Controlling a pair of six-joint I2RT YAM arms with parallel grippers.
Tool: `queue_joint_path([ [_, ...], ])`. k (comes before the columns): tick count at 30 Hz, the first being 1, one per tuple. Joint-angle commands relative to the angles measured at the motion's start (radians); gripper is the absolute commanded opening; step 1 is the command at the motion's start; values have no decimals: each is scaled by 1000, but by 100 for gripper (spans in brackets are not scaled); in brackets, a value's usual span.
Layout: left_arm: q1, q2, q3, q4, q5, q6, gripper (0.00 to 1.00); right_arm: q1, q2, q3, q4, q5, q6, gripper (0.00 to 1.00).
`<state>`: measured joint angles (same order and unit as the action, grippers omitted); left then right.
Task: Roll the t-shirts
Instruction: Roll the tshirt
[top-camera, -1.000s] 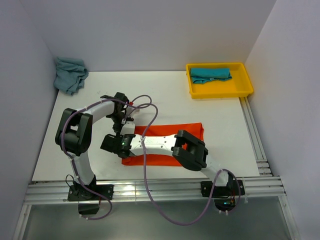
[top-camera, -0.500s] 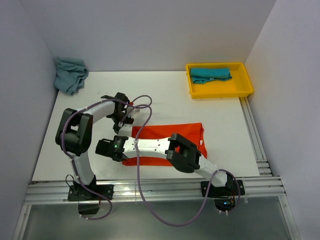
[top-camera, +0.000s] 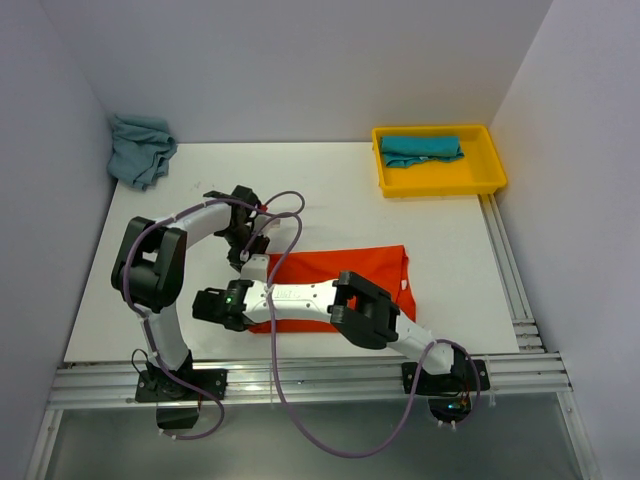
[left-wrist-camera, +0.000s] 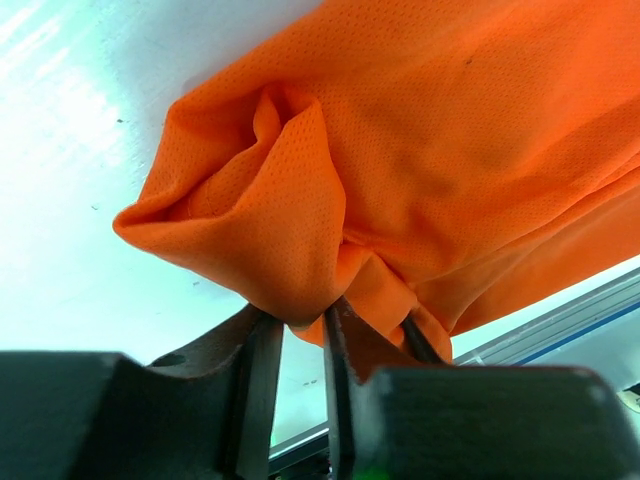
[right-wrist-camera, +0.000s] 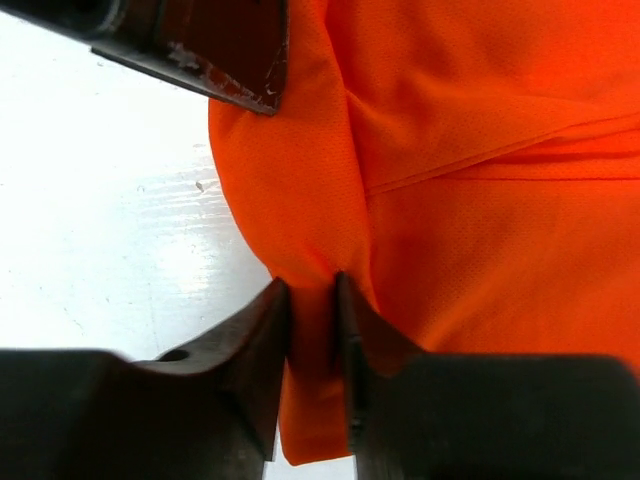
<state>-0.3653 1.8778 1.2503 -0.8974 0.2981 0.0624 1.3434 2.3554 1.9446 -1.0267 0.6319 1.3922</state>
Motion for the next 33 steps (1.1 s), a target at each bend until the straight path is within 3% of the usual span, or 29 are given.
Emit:
queue_joint_path([
  [1,2,-54,18,46,-8,-7,28,23,27,-59,-7,-72,5,28],
  [5,8,-65,52,28,33,2,42,19,-76,-223,219,-116,-35,17],
  [6,17,-66,64,19,50,7,44,17,-106,-271,346,-141,-36,15],
  [11,63,-88,150,-41,145,40,56,-15,-323,-619,725,-202,-35,10],
  [17,156,-135,187,-101,260,96,57,-64,-487,-959,1198,-288,25,9],
  [18,167,-141,179,-107,280,108,57,-73,-510,-1051,1352,-302,36,9],
  [24,219,-169,80,-83,315,155,57,-139,-452,-1265,1900,-428,136,9],
  [30,218,-137,-41,-5,357,166,57,-161,-296,-1309,2278,-489,247,9],
  [33,212,-102,-83,55,352,157,57,-162,-233,-1308,2390,-500,278,8],
])
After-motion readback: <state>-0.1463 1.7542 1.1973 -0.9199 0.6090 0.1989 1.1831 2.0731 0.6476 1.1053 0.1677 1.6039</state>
